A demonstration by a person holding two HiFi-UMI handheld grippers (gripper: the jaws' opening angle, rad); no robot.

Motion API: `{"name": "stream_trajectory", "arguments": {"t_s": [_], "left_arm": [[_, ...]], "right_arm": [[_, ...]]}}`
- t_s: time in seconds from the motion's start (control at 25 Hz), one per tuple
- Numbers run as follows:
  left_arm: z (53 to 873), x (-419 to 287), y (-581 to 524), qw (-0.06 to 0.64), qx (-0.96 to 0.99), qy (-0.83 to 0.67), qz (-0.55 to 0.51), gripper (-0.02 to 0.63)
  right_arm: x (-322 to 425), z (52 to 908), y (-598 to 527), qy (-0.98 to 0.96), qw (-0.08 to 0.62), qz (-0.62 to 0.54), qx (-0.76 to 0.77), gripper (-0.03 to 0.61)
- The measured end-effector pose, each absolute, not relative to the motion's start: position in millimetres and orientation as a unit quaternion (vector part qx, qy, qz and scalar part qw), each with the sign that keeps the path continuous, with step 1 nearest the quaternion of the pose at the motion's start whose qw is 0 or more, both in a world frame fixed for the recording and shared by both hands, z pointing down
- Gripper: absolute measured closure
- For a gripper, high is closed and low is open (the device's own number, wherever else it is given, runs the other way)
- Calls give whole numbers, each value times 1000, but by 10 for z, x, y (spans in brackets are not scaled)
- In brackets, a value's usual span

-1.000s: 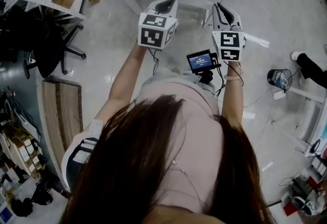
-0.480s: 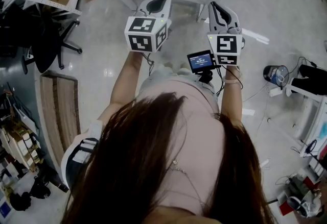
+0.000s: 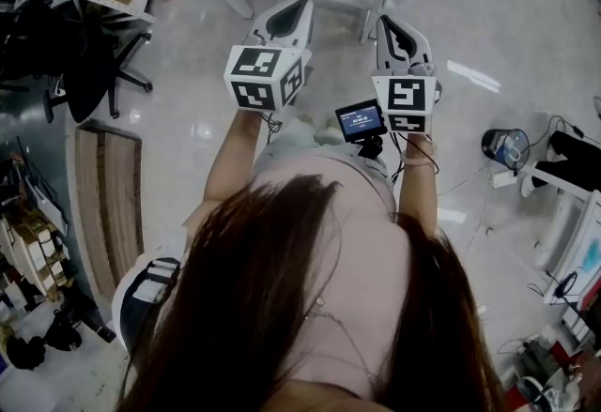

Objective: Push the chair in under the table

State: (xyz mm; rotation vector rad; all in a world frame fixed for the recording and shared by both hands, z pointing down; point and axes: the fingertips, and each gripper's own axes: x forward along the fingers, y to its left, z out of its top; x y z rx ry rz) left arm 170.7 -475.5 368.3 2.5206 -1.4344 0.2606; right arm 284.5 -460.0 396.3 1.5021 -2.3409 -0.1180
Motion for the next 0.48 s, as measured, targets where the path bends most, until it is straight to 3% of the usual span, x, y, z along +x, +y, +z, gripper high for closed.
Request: {"name": "stream_trajectory", "arguments": {"t_s": [0.48], "left_arm": [[3619,1847,-4737,109,862,-489,76,607]], "right_arm": [[3003,4090,-4700,-833,178,-27,523,557]]}}
